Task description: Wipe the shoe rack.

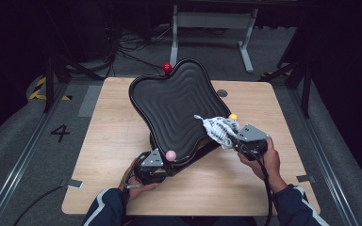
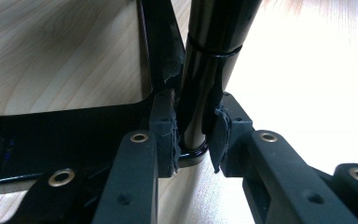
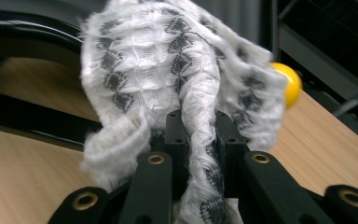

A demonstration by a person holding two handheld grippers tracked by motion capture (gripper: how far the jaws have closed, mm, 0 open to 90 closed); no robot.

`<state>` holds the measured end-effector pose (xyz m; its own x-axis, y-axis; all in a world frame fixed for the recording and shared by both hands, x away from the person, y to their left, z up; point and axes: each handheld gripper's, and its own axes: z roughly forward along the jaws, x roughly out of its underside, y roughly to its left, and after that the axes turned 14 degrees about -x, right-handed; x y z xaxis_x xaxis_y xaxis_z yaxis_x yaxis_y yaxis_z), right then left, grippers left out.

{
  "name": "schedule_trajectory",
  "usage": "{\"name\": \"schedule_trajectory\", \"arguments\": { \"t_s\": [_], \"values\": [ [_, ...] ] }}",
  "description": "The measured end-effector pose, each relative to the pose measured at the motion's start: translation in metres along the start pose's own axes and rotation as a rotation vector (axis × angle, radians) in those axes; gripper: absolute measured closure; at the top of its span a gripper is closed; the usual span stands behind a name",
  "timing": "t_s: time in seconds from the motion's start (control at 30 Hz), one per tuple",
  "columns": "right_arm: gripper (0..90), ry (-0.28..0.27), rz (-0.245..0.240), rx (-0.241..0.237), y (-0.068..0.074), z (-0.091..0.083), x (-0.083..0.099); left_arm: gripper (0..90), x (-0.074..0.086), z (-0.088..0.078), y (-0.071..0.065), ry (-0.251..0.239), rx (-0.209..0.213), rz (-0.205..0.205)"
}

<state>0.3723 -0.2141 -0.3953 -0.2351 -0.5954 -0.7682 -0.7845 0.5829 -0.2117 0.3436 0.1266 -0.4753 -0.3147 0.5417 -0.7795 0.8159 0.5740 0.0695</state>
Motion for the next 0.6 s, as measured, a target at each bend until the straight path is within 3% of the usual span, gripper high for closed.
{"name": "schedule_trajectory", "arguments": {
  "t_s": [0.23,0.4,0.6],
  "values": [
    [78.9,-0.016,-0.074,-0.123,0.034,0.013,-0.013,72.6,0.0,0.0,0.0,-0.002,-0.002,0.0],
    [78.9,-0.025,-0.122,-0.137,0.052,0.024,-0.017,72.6,0.0,0.0,-0.001,-0.004,-0.005,-0.002],
    [79.0,-0.057,-0.14,-0.179,0.058,0.027,-0.021,72.7,-0.001,0.003,-0.001,-0.007,-0.011,-0.003]
  ]
}}
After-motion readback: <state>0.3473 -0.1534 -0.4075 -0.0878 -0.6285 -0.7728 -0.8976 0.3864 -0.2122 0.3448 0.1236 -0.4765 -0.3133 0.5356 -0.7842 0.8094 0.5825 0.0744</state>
